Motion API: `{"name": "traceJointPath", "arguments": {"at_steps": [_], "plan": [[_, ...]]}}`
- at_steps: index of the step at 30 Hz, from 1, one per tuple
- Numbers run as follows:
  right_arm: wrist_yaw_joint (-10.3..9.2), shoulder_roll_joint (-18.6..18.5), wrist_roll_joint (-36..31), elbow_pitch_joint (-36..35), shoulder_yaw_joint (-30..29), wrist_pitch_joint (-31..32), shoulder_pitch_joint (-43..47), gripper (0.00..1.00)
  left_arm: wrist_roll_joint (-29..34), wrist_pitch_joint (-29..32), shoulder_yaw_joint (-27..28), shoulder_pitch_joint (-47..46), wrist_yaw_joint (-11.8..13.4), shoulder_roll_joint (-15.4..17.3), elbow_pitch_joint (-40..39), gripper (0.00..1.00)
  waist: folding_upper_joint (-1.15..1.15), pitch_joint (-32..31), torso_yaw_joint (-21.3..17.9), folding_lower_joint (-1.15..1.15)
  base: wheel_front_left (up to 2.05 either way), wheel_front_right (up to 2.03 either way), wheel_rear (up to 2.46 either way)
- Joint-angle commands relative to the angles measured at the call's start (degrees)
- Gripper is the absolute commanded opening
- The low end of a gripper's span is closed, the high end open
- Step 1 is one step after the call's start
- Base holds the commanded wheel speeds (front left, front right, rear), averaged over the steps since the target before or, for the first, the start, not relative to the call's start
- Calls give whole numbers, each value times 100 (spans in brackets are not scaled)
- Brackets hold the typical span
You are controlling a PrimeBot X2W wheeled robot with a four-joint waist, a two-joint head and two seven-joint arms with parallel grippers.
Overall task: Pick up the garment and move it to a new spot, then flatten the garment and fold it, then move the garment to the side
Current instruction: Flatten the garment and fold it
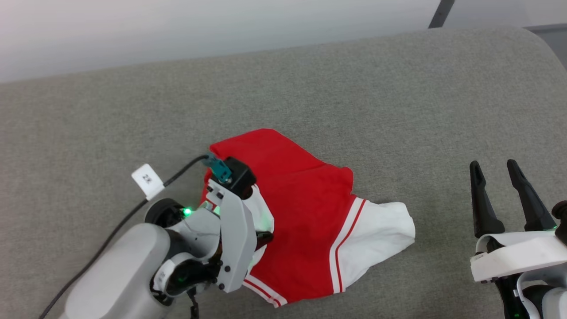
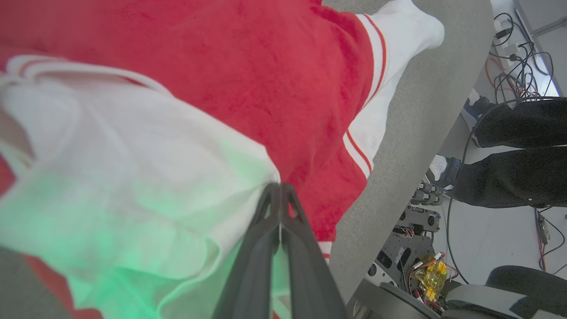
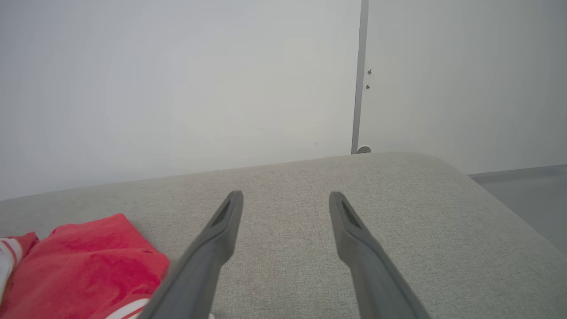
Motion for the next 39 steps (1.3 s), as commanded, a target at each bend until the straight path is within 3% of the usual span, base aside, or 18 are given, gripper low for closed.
{"name": "traceJointPath", "arguments": {"at_steps": [1, 3, 13, 23, 28, 39], "plan": [[-2, 29, -4, 37, 32, -48, -78, 100, 79, -91, -46, 37, -67, -39, 103, 81, 0, 48, -54, 0, 0, 0, 0], [-2, 46, 3, 79, 48, -77, -72, 100, 106, -169, -103, 25, -123, -78, 227, 100, 0, 52, -66, 0, 0, 0, 0], [-2, 38, -25, 204, -20, -94, 39, 100, -157, -190, 29, -120, -158, -121, 117, 100, 0, -135, 15, 0, 0, 0, 0], [-2, 3, -61, 95, 8, -66, 110, 100, 29, -184, 345, -275, 56, 320, -268, 100, 0, -329, 67, 0, 0, 0, 0], [-2, -3, -66, 18, 26, -41, 137, 100, 188, -299, 404, -215, 77, 506, -111, 100, 0, -367, 42, 0, 0, 0, 0], [-2, -9, -83, -90, 22, -10, 189, 100, 100, -495, 418, -199, -54, 452, 370, 100, 0, -299, -28, 0, 0, 0, 0]]}}
